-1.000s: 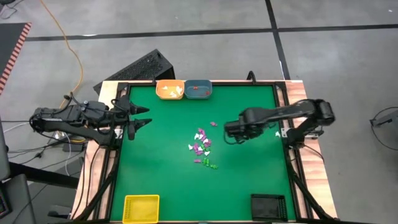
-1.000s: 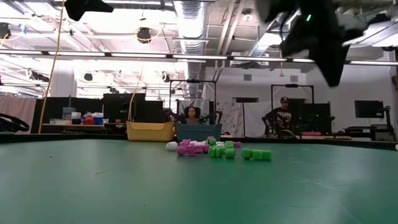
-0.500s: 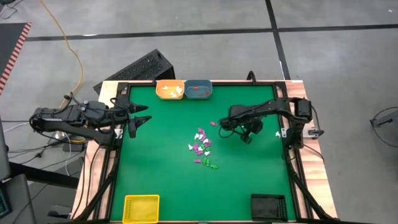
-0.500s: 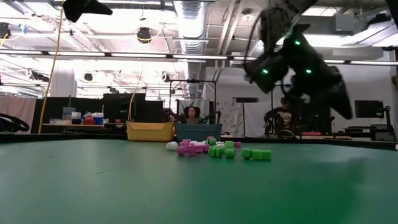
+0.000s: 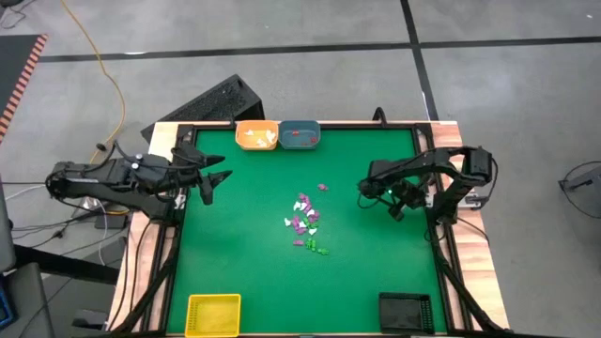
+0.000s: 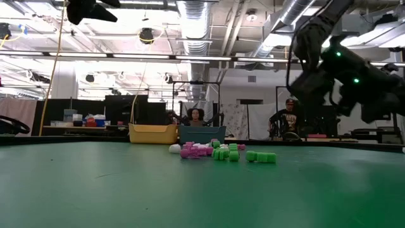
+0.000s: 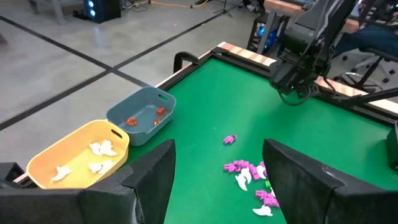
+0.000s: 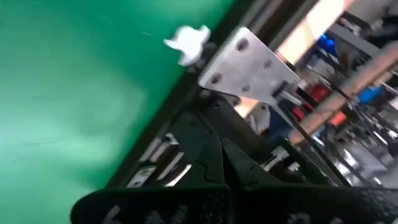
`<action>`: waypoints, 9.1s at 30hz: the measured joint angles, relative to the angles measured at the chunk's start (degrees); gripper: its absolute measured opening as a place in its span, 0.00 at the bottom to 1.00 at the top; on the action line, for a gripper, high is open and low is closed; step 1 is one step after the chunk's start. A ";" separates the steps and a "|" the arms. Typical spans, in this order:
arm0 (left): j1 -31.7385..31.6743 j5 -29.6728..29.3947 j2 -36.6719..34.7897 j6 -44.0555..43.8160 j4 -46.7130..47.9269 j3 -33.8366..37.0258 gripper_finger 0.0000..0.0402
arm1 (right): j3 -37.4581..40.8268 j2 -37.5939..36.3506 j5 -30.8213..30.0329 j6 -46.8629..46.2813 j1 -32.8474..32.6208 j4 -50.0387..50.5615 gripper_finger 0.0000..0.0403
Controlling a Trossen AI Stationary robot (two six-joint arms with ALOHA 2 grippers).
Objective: Sort Halloween decoration
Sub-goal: Put the white ghost into the orange bin
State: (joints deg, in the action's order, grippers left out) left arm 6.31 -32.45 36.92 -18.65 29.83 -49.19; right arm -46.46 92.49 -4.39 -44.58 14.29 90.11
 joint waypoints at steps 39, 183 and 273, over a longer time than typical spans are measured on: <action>-0.04 -1.89 6.17 2.08 -5.18 0.00 0.58 | 5.45 0.80 -9.69 -32.34 6.45 -10.87 0.00; -0.04 -3.91 8.08 1.86 -6.05 0.00 0.58 | -10.68 9.96 4.74 -24.18 -6.66 -21.19 0.00; -0.04 -1.68 8.10 1.40 -4.77 0.00 0.58 | -4.52 20.01 -43.75 -75.68 -40.70 -38.89 0.12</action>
State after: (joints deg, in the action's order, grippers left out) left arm 6.26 -34.13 45.01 -17.26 25.06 -49.19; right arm -50.97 112.50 -48.14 -120.26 -26.41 51.22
